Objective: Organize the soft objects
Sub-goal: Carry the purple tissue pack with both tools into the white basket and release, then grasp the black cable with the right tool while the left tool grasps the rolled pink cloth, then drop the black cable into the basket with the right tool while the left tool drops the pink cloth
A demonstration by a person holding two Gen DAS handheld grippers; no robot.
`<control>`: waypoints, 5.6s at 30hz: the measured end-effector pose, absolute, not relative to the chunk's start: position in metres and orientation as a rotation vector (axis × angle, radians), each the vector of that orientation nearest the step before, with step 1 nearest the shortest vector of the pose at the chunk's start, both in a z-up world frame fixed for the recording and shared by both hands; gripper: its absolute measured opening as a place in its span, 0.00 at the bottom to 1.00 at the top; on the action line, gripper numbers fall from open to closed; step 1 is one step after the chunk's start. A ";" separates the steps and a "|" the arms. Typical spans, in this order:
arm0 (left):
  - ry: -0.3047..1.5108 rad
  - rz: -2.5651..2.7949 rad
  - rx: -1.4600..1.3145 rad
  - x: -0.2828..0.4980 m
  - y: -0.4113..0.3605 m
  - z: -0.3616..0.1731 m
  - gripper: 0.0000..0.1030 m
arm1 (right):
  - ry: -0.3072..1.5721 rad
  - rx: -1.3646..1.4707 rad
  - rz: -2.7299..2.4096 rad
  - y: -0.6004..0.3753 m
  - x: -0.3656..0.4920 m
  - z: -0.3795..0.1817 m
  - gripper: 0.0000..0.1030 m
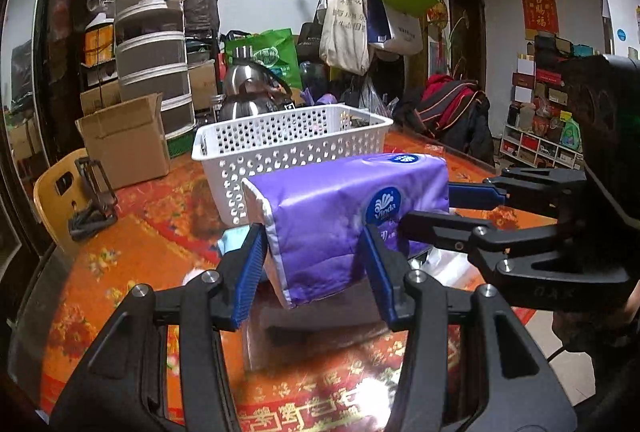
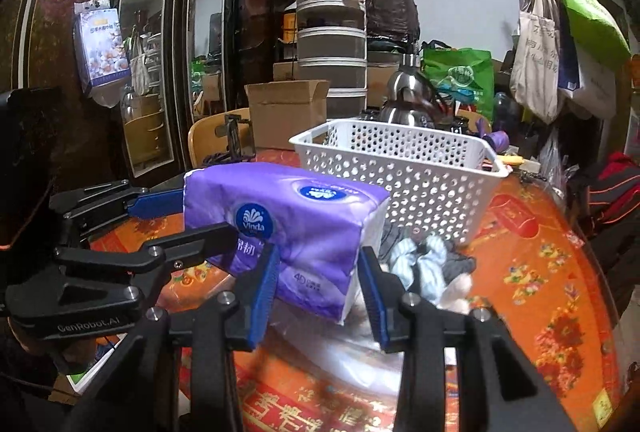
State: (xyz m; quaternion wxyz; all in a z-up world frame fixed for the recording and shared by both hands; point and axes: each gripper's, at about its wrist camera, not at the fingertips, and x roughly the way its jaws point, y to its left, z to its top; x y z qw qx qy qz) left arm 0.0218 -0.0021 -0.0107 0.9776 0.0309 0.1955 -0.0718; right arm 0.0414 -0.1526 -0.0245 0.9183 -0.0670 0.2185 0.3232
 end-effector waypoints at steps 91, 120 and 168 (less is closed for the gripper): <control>0.711 -0.007 -0.188 0.182 0.098 -0.008 0.85 | 0.657 0.001 0.512 -0.210 0.232 0.017 0.81; 0.882 0.074 -0.199 0.164 0.127 -0.117 0.85 | 0.873 -0.174 0.354 -0.253 0.176 -0.107 0.45; 0.672 0.120 -0.171 0.131 0.122 -0.070 0.29 | 0.572 -0.018 0.369 -0.279 0.129 -0.053 0.39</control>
